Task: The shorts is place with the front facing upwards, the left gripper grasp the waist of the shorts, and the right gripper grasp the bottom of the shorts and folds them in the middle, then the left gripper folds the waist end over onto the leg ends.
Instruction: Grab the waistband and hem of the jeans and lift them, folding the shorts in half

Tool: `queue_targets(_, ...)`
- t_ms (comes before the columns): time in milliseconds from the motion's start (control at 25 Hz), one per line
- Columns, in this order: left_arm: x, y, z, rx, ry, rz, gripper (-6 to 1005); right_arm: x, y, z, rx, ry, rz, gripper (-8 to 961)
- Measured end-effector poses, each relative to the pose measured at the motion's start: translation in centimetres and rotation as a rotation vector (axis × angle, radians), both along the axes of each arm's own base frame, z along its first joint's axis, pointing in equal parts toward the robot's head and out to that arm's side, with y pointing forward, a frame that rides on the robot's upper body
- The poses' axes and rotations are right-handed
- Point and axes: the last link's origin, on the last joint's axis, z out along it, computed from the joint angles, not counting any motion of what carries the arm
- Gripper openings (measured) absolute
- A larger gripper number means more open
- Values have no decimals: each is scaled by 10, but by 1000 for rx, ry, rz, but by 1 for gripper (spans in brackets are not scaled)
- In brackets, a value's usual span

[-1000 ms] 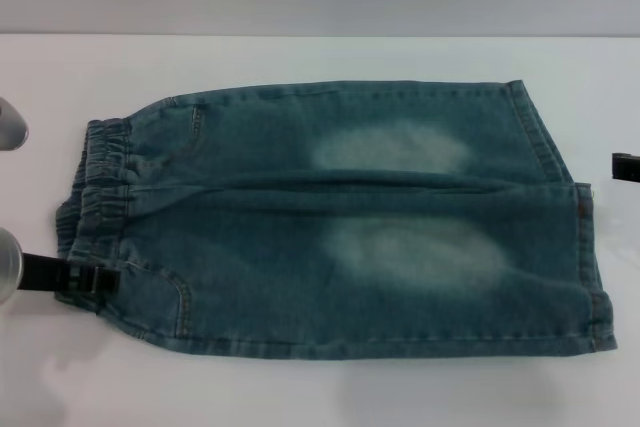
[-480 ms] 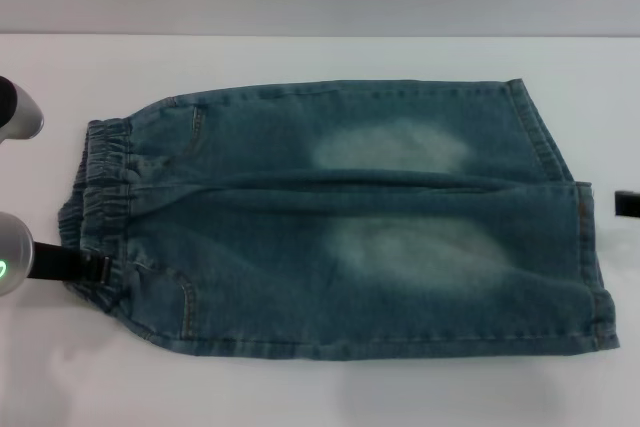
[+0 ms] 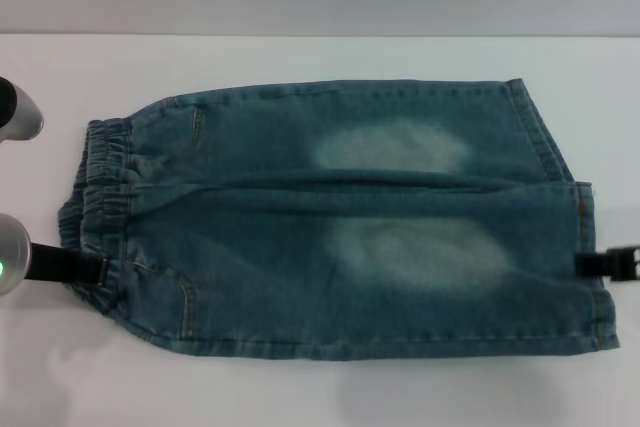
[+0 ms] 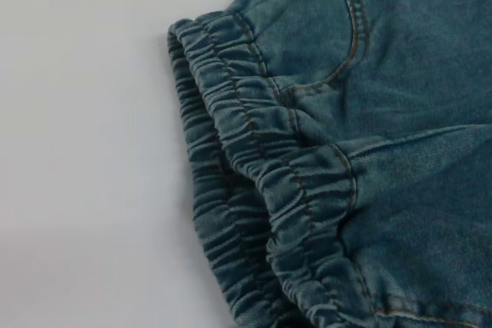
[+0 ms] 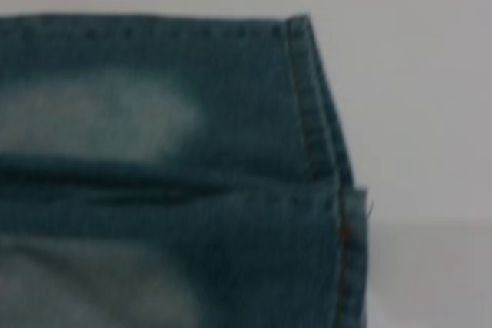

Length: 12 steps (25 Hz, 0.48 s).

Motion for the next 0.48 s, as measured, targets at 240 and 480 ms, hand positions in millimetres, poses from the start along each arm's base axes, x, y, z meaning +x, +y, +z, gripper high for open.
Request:
queue_targets(240, 1, 1, 0, -1, 0, -3, 84, 2, -7, -15, -52, 2, -30, 785)
queue_targets(480, 3, 3, 0, -6, 2, -9, 79, 4, -9, -21, -73, 1, -38, 781)
